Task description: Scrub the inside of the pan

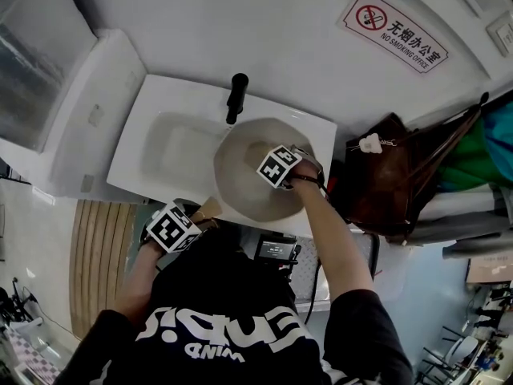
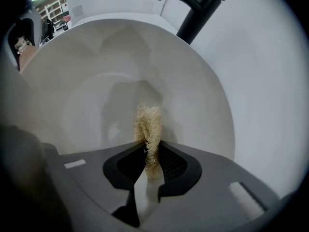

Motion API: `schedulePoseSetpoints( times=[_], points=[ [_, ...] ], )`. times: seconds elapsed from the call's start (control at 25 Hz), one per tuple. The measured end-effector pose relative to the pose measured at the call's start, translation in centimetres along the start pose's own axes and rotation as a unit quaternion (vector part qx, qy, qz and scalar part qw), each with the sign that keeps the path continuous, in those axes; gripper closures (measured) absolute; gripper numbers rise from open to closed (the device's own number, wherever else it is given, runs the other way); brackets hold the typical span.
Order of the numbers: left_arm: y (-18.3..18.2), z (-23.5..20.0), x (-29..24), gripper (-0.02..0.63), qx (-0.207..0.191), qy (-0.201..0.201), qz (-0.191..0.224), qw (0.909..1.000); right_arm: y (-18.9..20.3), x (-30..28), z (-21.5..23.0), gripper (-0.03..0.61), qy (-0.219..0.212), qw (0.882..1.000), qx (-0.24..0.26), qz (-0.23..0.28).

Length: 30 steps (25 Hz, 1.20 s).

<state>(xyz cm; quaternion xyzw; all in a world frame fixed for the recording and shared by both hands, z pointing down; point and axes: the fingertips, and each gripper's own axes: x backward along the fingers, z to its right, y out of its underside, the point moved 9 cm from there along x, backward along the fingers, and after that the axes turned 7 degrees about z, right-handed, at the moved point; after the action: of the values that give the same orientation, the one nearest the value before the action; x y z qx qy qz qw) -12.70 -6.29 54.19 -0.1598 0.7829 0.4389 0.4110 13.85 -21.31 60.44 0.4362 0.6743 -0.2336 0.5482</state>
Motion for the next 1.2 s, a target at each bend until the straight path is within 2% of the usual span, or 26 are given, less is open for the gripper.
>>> schedulePoseSetpoints(
  times=[0.28, 0.64, 0.88, 1.08, 1.2],
  points=[
    [0.0, 0.1, 0.0, 0.448, 0.001, -0.001, 0.002, 1.0000, 1.5, 0.9, -1.6, 0.505, -0.023, 1.000, 0.010, -0.008],
    [-0.2, 0.3, 0.1, 0.448, 0.001, -0.003, 0.010, 0.9999, 2.0, 2.1, -5.0, 0.505, -0.061, 0.998, 0.013, 0.010],
    [-0.1, 0.3, 0.0, 0.448, 0.002, -0.005, 0.009, 0.9999, 0.5, 2.6, -7.6, 0.505, -0.107, 0.993, 0.034, 0.020],
    [-0.2, 0.3, -0.3, 0.448, -0.002, -0.010, 0.003, 0.9999, -1.8, 2.8, -9.4, 0.505, -0.168, 0.984, 0.022, 0.055],
    [-0.1, 0.3, -0.5, 0.448, -0.001, -0.010, -0.001, 1.0000, -3.3, 2.7, -10.0, 0.503, -0.173, 0.981, 0.015, 0.082]
  ],
)
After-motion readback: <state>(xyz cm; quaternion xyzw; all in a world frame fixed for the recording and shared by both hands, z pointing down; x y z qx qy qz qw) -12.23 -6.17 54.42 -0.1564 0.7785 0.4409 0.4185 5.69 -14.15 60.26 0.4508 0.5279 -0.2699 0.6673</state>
